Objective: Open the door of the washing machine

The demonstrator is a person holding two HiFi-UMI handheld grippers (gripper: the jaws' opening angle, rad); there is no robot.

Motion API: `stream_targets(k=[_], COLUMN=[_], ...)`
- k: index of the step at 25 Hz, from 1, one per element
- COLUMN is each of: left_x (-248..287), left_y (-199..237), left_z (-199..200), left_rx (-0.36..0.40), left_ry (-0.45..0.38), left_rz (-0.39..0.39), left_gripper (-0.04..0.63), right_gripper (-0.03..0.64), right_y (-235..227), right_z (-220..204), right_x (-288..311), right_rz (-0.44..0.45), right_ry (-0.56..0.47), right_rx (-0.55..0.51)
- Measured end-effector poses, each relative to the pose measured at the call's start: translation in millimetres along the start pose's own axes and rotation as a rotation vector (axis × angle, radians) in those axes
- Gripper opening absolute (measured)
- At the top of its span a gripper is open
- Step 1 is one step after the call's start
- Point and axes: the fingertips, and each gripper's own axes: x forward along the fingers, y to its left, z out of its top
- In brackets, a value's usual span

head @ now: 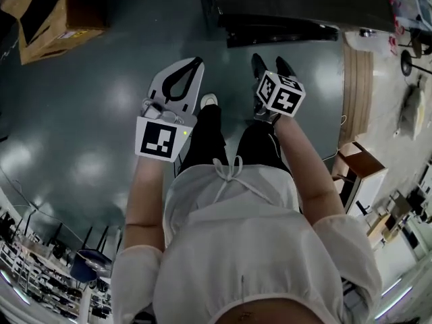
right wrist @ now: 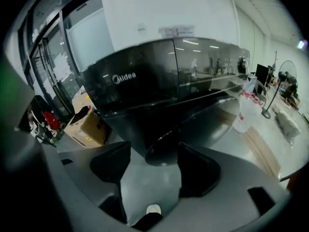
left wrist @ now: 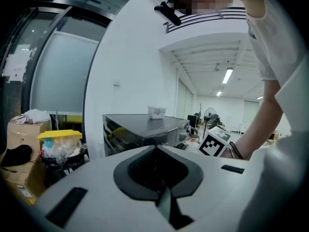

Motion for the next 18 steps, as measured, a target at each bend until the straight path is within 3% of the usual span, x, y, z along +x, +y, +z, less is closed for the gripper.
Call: stream_targets(k=[9,13,18], left_x=[28,30,31], left_y=[29,41,53], left_z=[-79,-96,-100], left_rx=[-0.045,-0.05,-0.039], left_ry=[0.071,0.096,0.097], left_rz=[-0.02,-0.015,-0.004], left_gripper=[0.021,0.021,0.021], right_gripper=[0.304,0.307,0.259], right_y=[-11,-14,-18], right_z=[-28,-33,-37], right_x=[92,111,119], right_rz=[-0.152,-0.22,-0.291], right_ry=[0.089,0.102,0.131], right_rx=[0.08,0.16,0.244])
